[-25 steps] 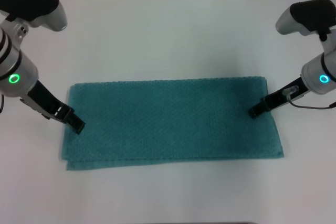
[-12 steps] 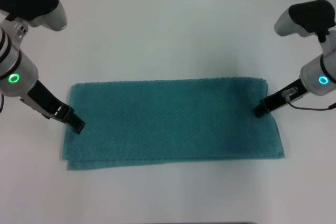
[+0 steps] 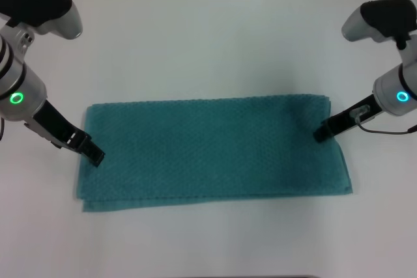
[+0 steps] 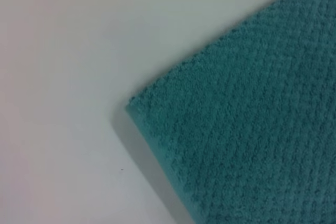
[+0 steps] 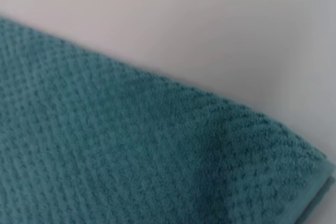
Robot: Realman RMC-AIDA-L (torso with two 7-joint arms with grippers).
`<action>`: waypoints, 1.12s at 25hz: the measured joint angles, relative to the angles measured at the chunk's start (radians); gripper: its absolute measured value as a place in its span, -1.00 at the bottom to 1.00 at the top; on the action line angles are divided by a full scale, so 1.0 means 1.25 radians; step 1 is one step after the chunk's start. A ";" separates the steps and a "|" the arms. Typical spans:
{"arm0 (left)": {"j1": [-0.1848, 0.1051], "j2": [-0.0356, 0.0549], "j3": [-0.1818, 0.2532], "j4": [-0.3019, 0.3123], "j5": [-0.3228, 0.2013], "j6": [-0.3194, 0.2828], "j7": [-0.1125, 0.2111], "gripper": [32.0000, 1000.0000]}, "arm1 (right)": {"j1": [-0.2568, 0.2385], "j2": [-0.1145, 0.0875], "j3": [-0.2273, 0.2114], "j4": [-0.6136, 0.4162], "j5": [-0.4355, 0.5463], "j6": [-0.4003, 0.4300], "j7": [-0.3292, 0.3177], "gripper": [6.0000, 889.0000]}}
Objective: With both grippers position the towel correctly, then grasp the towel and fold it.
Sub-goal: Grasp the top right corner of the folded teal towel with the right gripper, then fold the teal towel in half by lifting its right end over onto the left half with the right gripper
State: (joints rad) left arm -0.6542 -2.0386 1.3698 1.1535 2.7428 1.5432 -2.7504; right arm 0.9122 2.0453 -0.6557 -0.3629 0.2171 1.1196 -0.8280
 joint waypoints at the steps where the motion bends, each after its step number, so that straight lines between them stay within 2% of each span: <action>1: 0.000 0.0000 0.000 0.000 0.000 0.000 0.000 0.74 | 0.000 -0.002 0.003 -0.001 0.008 0.006 -0.003 -0.71; 5: 0.001 0.0004 0.000 0.000 0.000 0.000 0.000 0.74 | -0.004 -0.010 0.007 -0.003 0.036 0.021 -0.007 -0.73; 10: 0.002 0.0009 0.000 0.000 0.000 0.000 0.000 0.74 | -0.008 -0.035 0.007 -0.008 0.036 0.022 -0.003 -0.75; 14: 0.002 0.0018 0.000 0.000 0.000 0.000 0.000 0.74 | -0.010 -0.045 0.007 -0.020 0.031 0.023 0.005 -0.77; 17: 0.002 0.0028 0.000 0.000 0.000 0.000 0.000 0.74 | -0.014 -0.060 0.007 -0.023 0.027 0.027 0.015 -0.77; 24: 0.003 0.0038 0.000 0.000 0.001 0.001 0.000 0.75 | -0.039 -0.113 0.006 -0.024 0.027 0.041 0.036 -0.78; 28: 0.003 0.0039 0.000 0.000 0.004 0.002 0.000 0.75 | -0.050 -0.134 0.004 -0.025 0.026 0.044 0.049 -0.78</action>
State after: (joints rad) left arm -0.6503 -2.0337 1.3699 1.1535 2.7476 1.5460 -2.7504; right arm 0.8503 1.8779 -0.6510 -0.3937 0.2500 1.1745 -0.7673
